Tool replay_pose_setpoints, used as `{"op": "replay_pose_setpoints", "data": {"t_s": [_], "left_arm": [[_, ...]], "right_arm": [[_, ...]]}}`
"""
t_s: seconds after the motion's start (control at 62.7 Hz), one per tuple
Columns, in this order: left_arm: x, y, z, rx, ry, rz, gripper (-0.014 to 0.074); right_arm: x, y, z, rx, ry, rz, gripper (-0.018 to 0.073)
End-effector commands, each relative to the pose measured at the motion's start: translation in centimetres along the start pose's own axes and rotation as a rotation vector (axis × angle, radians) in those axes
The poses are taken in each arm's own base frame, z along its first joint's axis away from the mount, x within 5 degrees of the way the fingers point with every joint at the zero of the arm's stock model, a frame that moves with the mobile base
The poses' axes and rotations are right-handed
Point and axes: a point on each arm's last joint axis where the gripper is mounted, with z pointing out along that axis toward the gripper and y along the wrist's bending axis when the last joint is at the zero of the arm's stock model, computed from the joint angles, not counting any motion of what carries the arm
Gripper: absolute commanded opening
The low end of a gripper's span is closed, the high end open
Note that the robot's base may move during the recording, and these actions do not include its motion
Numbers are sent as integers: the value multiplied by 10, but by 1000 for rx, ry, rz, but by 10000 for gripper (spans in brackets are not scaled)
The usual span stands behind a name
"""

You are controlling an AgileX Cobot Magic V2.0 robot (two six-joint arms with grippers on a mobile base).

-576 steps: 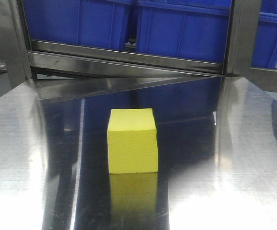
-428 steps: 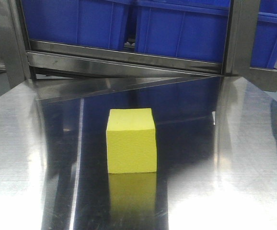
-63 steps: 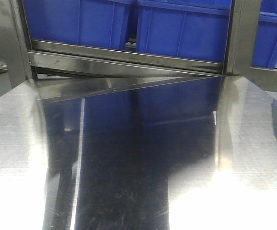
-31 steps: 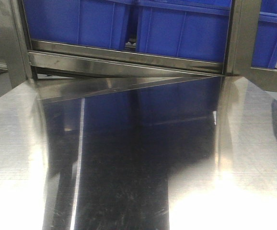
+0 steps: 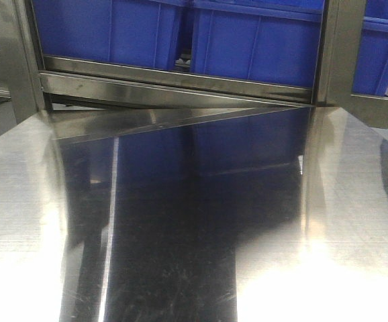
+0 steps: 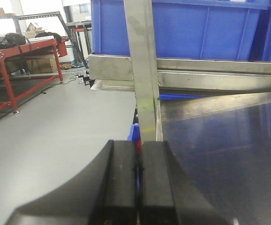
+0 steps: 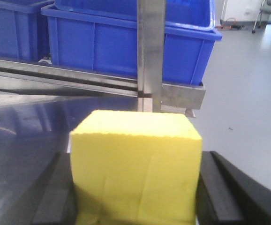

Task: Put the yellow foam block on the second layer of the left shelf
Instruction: 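Raise the held cube clear of the table with the right gripper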

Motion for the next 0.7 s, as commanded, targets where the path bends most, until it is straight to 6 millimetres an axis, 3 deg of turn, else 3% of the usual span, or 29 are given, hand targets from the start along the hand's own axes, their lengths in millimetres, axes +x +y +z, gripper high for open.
{"op": "replay_pose_setpoints", "data": {"t_s": [0.0,0.686], "left_arm": [[-1,-1,-1,7,-79,-11,136],[-1,-1,-1,7,-79,-11,136]], "right_arm": [[-21,1,-2,-7,-153,-41,456],[-24,2,-3,-12,-185,-42,456]]}}
